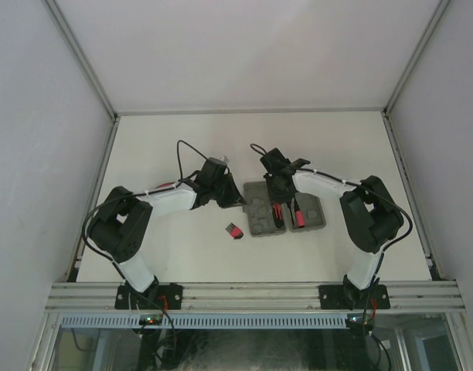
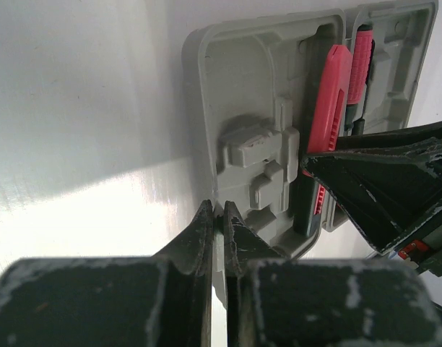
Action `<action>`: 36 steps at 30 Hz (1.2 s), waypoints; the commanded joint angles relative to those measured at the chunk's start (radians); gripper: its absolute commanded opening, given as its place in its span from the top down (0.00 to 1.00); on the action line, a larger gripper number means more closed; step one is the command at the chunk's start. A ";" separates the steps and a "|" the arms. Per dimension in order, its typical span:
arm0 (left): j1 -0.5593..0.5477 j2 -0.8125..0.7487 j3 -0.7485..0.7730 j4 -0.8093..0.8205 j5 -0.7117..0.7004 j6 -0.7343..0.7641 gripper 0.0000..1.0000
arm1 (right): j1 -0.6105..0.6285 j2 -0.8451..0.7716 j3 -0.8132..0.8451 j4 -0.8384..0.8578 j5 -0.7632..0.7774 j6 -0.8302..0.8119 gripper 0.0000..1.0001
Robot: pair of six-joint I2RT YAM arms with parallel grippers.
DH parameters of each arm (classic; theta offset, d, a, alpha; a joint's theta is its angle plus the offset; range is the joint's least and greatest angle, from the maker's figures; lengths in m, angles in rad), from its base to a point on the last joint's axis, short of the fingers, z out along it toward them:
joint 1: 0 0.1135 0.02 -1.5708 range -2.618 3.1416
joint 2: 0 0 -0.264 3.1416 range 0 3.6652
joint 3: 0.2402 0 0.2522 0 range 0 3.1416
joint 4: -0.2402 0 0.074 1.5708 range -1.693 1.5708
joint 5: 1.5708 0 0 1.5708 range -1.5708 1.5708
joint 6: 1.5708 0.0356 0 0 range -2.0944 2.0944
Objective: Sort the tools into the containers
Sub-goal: Place the utility knife in the storage box.
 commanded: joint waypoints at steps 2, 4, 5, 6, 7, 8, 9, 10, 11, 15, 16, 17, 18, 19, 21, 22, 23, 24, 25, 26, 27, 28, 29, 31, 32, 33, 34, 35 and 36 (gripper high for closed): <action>-0.007 -0.044 -0.017 0.031 -0.001 -0.008 1.00 | 0.008 -0.001 0.016 -0.029 0.042 0.000 0.74; -0.006 -0.046 -0.019 0.031 -0.002 -0.008 1.00 | 0.008 -0.007 0.041 -0.034 0.041 0.000 0.69; -0.006 -0.047 -0.021 0.031 -0.002 -0.007 1.00 | 0.009 -0.010 0.042 -0.034 0.040 0.000 0.68; -0.007 -0.048 -0.022 0.031 -0.002 -0.009 1.00 | 0.009 -0.013 0.044 -0.036 0.037 0.000 0.66; -0.007 -0.048 -0.022 0.031 -0.002 -0.009 1.00 | 0.010 -0.014 0.046 -0.037 0.036 0.000 0.66; -0.007 -0.048 -0.024 0.031 -0.002 -0.008 1.00 | 0.011 -0.017 0.046 -0.037 0.033 0.000 0.66; -0.007 -0.048 -0.023 0.031 0.000 -0.008 1.00 | 0.010 -0.018 0.047 -0.038 0.030 0.000 0.65; -0.008 -0.048 -0.023 0.031 0.000 -0.008 1.00 | 0.010 -0.020 0.048 -0.039 0.028 0.000 0.65; -0.007 -0.049 -0.024 0.031 -0.001 -0.008 1.00 | 0.010 -0.022 0.048 -0.039 0.025 0.000 0.64; -0.006 -0.048 -0.021 0.031 -0.002 -0.009 1.00 | 0.010 -0.042 0.048 -0.037 0.023 -0.004 0.66; -0.007 -0.048 -0.022 0.031 -0.001 -0.009 1.00 | 0.011 -0.048 0.048 -0.036 0.022 -0.006 0.67; -0.007 -0.047 -0.020 0.030 -0.001 -0.010 1.00 | 0.010 -0.054 0.048 -0.033 0.019 -0.007 0.69; -0.007 -0.046 -0.021 0.031 -0.001 -0.009 1.00 | 0.010 -0.058 0.048 -0.031 0.015 -0.009 0.70; -0.008 -0.046 -0.019 0.031 0.001 -0.009 1.00 | 0.010 -0.061 0.048 -0.030 0.011 -0.011 0.73; -0.007 -0.046 -0.019 0.031 0.001 -0.009 1.00 | 0.010 -0.063 0.048 -0.028 -0.004 -0.013 0.78; -0.007 -0.045 -0.020 0.031 0.001 -0.009 1.00 | 0.010 -0.060 0.048 -0.028 -0.007 -0.014 0.80; -0.008 -0.046 -0.020 0.031 0.000 -0.009 1.00 | 0.010 -0.058 0.049 -0.030 -0.010 -0.014 0.81; -0.007 -0.046 -0.021 0.031 0.001 -0.009 1.00 | 0.010 -0.054 0.049 -0.033 -0.011 -0.014 0.82; -0.008 -0.047 -0.020 0.031 0.000 -0.009 1.00 | 0.010 -0.052 0.050 -0.035 -0.011 -0.015 0.83; -0.008 -0.047 -0.021 0.031 0.000 -0.010 1.00 | 0.010 -0.049 0.049 -0.036 -0.011 -0.016 0.84; -0.008 -0.047 -0.021 0.030 0.000 -0.011 1.00 | 0.010 -0.047 0.050 -0.036 -0.015 -0.018 0.85; -0.008 -0.047 -0.022 0.030 -0.001 -0.011 1.00 | 0.009 -0.045 0.050 -0.034 -0.016 -0.019 0.86; -0.007 -0.048 -0.022 0.030 -0.001 -0.010 1.00 | 0.008 -0.043 0.050 -0.034 -0.020 -0.020 0.86; -0.007 -0.047 -0.022 0.032 -0.001 -0.009 1.00 | 0.006 -0.039 0.050 -0.033 -0.030 -0.020 0.87; -0.007 -0.047 -0.021 0.031 -0.001 -0.009 1.00 | 0.006 -0.036 0.050 -0.033 -0.035 -0.020 0.87; -0.007 -0.048 -0.022 0.031 -0.001 -0.009 1.00 | 0.005 -0.032 0.050 -0.034 -0.038 -0.020 0.87; -0.007 -0.046 -0.021 0.031 0.000 -0.009 1.00 | 0.004 -0.029 0.050 -0.034 -0.041 -0.020 0.87; -0.008 -0.046 -0.022 0.032 0.000 -0.010 1.00 | 0.004 -0.027 0.050 -0.036 -0.044 -0.020 0.88; -0.007 -0.046 -0.020 0.031 0.001 -0.009 1.00 | 0.004 -0.022 0.050 -0.036 -0.047 -0.022 0.88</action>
